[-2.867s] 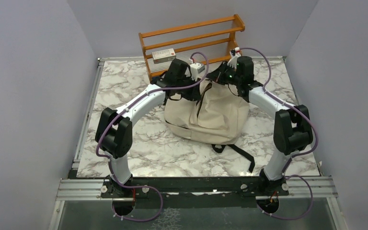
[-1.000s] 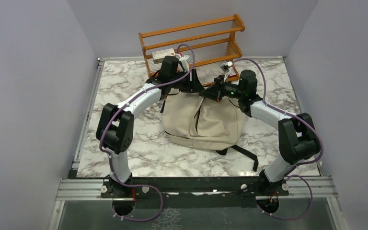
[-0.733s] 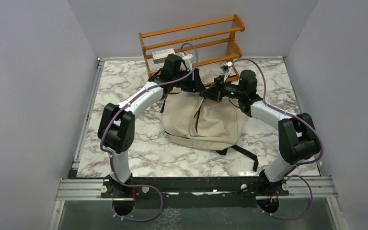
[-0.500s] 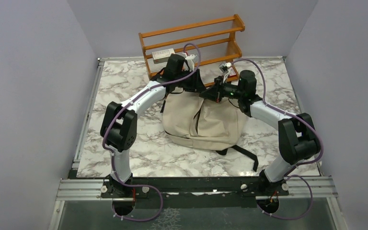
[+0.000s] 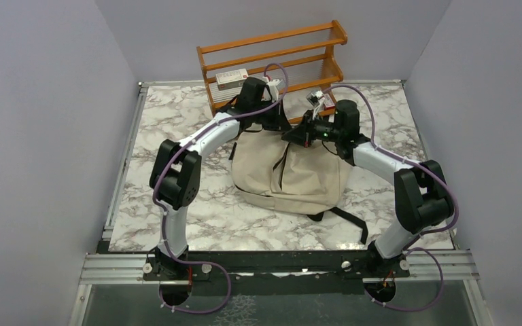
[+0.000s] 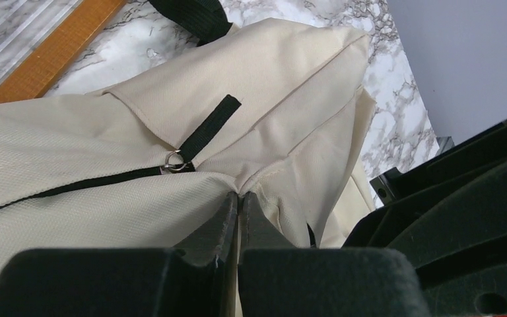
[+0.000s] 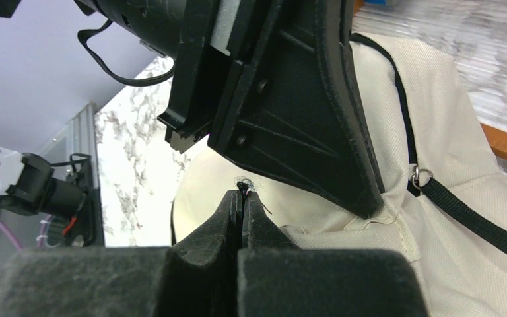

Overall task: Pack the student bag
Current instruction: Zip the student bag at the center of the board.

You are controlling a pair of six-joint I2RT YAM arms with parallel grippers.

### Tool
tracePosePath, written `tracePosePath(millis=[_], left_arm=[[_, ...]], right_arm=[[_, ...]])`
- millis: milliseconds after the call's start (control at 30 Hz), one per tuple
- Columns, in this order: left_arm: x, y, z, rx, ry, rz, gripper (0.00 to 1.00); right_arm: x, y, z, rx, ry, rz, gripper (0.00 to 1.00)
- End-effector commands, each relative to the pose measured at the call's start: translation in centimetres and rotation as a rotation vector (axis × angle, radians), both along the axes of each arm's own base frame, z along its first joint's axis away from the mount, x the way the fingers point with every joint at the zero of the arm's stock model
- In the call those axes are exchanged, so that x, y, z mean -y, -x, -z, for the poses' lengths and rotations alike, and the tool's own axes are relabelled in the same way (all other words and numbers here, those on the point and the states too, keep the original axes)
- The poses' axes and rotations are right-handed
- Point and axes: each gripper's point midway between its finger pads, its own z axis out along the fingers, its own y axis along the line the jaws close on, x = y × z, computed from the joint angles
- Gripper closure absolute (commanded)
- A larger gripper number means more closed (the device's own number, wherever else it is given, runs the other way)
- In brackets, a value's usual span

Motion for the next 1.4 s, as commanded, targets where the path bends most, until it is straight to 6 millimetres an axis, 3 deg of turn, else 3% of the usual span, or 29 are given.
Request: tracePosePath(millis=[0, 400, 700, 1100, 1233, 1367], left_arm=[[0.8, -1.6, 0.3, 0.014, 0.011, 0.005, 1.00], [-0.5, -5.4, 2.7, 0.012, -0.036, -0.082, 1.00], [-1.2, -7.1, 3.3, 0.014, -0.050, -0.127, 1.00], [-2.3, -9.1, 3.4, 0.028, -0.062, -0.191, 1.00], [-1.8, -8.5, 2.7, 0.030, -0.038, -0.145, 1.00], [-2.0, -7.6, 1.6, 0.051, -0.030, -0.125, 1.00]], right_arm=[[-1.1, 1.6, -0.2, 0.005, 0.021, -0.047, 0.99], [-3.4, 5.2, 2.3, -0.043, 0.070, -0.148, 0.99], [-3.7, 7.2, 4.0, -0.080, 0.107, -0.212, 0.99], [-3.8, 10.1, 3.8, -0.113, 0.070, -0.376, 0.99], [-4.0, 9.6, 2.8, -0.101, 0.061, -0.355, 0.99], [-4.2, 6.9, 2.3, -0.094, 0.091, -0.215, 0.99]])
